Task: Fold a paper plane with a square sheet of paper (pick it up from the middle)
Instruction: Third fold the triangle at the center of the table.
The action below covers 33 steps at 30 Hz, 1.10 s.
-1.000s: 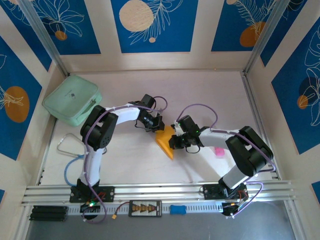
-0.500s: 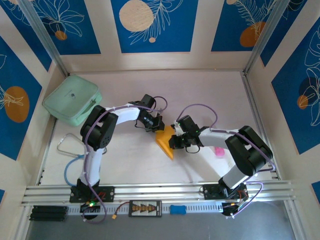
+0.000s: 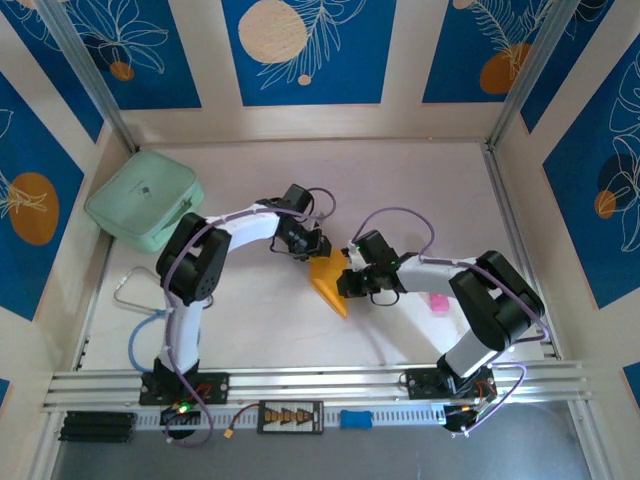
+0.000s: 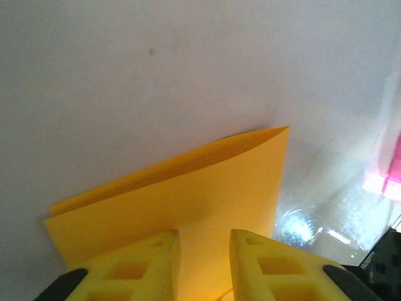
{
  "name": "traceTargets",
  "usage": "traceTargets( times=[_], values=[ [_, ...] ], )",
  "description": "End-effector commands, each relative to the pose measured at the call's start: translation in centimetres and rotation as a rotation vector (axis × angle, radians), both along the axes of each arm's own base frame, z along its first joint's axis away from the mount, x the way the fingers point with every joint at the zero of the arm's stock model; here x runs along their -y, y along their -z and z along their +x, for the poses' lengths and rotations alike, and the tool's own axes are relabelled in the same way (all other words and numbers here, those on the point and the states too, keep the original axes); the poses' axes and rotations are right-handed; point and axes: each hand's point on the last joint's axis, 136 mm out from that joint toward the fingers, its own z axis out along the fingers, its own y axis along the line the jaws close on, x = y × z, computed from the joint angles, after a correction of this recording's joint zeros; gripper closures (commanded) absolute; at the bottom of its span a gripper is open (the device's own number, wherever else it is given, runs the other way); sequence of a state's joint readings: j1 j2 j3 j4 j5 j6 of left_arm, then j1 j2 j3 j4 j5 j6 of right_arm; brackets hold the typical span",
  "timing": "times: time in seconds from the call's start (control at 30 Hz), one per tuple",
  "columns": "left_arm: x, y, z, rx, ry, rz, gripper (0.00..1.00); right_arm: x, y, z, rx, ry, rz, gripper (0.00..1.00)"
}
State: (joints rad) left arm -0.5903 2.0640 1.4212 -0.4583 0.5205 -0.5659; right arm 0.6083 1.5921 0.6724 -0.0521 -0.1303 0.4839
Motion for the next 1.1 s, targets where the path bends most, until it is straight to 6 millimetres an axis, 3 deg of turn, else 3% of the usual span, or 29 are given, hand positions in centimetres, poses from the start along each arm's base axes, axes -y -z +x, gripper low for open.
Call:
traceTargets(
  times=[0.0,0.17,0.5,0.7,1.07],
  values=[
    [-1.1,-2.8,0.1,0.082,-0.029,0.016,0.71,0.4,0.9,-0.3,-0.027,0.01,-0.034,1.0],
    [-1.9,-3.6,-1.0,0.089,-0.076,-0.012,0.8,0.4,0.9,-0.2,-0.026,0.011,-0.032,1.0],
    [-0.4,-4.6,-5.3,0.005,-0.126,-0.301,0.98,0.6,0.9,-0.2,-0.029,0.015,-0.028,1.0],
    [0.4,-3.6,-7.2,-0.03,-0.165,-0.371,0.99,0.6,0.9,-0.2,-0.03,0.019,-0.027,1.0],
    [1.2,-1.9,-8.0,-0.079,-0.157,-0.34,1.0,0.6,0.8,-0.2,-0.031,0.02,-0.027,1.0]
  ],
)
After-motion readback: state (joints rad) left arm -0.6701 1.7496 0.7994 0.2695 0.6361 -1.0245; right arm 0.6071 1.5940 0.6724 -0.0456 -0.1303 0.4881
